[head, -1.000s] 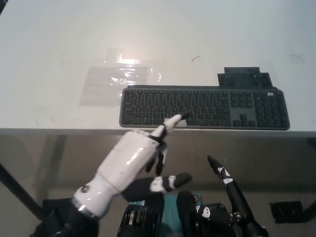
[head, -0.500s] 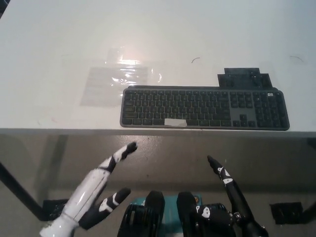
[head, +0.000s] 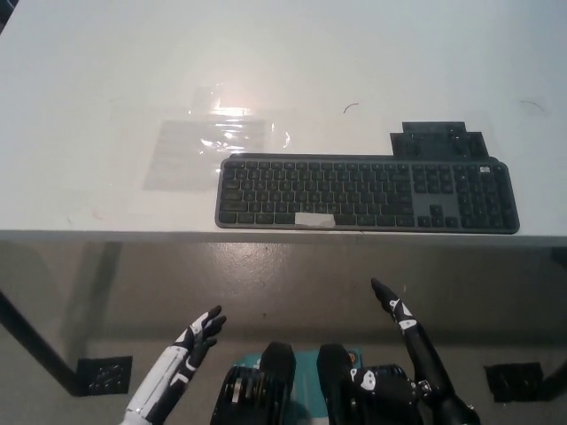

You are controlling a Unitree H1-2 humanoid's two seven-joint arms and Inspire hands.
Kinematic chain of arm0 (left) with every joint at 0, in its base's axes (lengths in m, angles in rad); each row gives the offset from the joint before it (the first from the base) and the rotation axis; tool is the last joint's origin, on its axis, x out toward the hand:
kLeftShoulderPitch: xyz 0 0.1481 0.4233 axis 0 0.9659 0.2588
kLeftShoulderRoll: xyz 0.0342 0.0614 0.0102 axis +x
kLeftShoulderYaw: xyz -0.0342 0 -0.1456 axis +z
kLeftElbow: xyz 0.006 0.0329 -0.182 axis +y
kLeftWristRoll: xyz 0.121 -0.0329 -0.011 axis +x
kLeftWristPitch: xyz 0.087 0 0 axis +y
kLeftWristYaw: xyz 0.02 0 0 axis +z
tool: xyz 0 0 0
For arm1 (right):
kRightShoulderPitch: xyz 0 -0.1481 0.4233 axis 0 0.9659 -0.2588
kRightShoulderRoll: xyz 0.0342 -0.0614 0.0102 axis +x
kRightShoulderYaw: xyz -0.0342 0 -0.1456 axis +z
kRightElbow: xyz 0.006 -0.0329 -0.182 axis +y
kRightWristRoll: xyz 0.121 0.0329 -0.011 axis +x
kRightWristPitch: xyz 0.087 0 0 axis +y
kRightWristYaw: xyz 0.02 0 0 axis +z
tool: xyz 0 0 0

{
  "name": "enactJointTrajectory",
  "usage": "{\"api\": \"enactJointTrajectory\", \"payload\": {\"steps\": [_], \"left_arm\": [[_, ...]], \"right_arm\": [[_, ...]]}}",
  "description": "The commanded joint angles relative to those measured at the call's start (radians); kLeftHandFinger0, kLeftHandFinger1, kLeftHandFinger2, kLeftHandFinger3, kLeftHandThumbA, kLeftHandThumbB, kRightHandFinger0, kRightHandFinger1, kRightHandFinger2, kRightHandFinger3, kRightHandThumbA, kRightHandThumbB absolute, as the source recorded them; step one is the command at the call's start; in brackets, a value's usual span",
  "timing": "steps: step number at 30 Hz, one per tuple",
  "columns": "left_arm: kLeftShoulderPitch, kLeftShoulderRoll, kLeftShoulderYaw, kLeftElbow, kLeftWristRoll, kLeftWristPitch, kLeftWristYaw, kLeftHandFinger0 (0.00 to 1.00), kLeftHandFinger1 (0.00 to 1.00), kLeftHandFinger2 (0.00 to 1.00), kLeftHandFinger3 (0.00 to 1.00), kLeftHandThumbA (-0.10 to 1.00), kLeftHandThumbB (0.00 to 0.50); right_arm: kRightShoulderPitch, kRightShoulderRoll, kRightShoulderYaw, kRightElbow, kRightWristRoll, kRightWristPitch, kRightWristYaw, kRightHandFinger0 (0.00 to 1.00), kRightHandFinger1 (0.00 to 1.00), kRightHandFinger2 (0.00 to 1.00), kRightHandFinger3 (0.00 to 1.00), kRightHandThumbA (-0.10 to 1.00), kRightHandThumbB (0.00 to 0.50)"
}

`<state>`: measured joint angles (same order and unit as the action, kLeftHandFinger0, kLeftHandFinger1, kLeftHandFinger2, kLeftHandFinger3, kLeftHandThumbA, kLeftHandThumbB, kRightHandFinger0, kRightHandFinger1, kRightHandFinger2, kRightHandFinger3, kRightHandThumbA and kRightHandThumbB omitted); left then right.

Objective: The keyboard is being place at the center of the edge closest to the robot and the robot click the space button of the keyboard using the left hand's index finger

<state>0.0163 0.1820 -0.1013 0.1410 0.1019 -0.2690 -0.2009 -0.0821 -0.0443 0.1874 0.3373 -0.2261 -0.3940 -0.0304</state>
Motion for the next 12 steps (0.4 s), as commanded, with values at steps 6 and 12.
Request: {"api": "enactJointTrajectory", "payload": {"steps": [6,12], "left_arm": [[-0.037,-0.004,0.032,0.065,-0.037,-0.073,0.022,1.0,1.0,1.0,1.0,1.0,0.365],[-0.04,0.002,0.039,0.065,-0.026,-0.069,0.024,1.0,1.0,1.0,1.0,1.0,0.371]], "right_arm": [[-0.009,0.01,-0.006,-0.014,0.024,-0.076,-0.008,1.0,1.0,1.0,1.0,1.0,0.331],[-0.014,0.011,-0.006,-0.012,0.022,-0.076,-0.009,1.0,1.0,1.0,1.0,1.0,0.326]]}}
